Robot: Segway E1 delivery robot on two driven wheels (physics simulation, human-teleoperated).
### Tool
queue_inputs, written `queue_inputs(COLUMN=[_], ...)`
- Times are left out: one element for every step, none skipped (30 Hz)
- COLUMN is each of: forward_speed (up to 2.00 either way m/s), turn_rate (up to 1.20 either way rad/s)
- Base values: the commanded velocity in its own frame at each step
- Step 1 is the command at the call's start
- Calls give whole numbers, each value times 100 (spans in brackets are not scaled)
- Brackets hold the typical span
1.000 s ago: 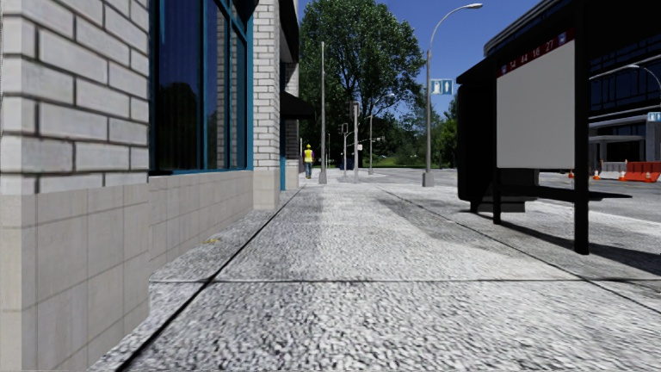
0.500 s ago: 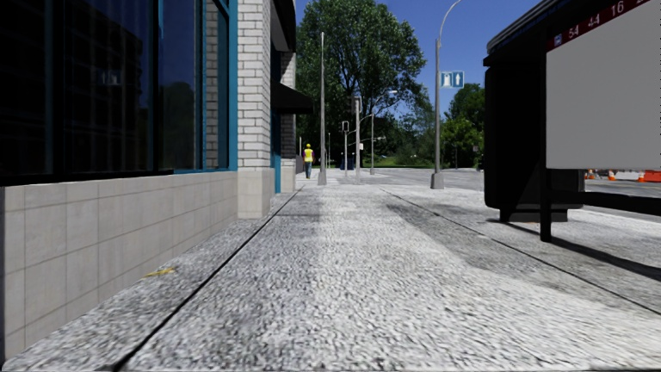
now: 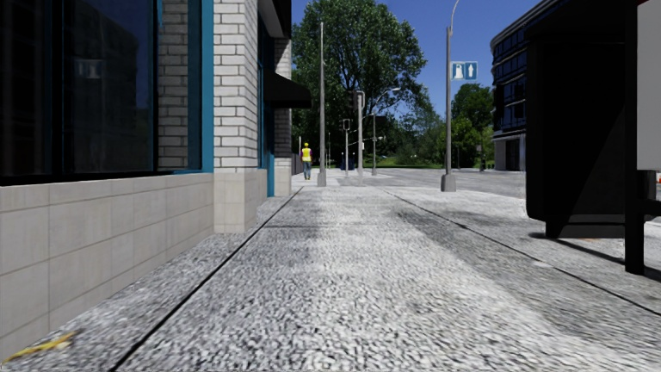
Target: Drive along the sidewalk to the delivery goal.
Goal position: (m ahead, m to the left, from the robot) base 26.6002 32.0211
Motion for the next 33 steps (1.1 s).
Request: queue_inputs(forward_speed=[200,200,200,200,200,200,200,200,200,200,200,200,200,200,200,200,200,200,200,200,200,200,200,200,200,200,200,200,200,200,200,200,200], turn_rate=[0,0,0,0,0,0,0,0,0,0,0,0,0,0,0,0,0,0,0,0,0,0,0,0,0,0,0,0,0,0,0,0,0])
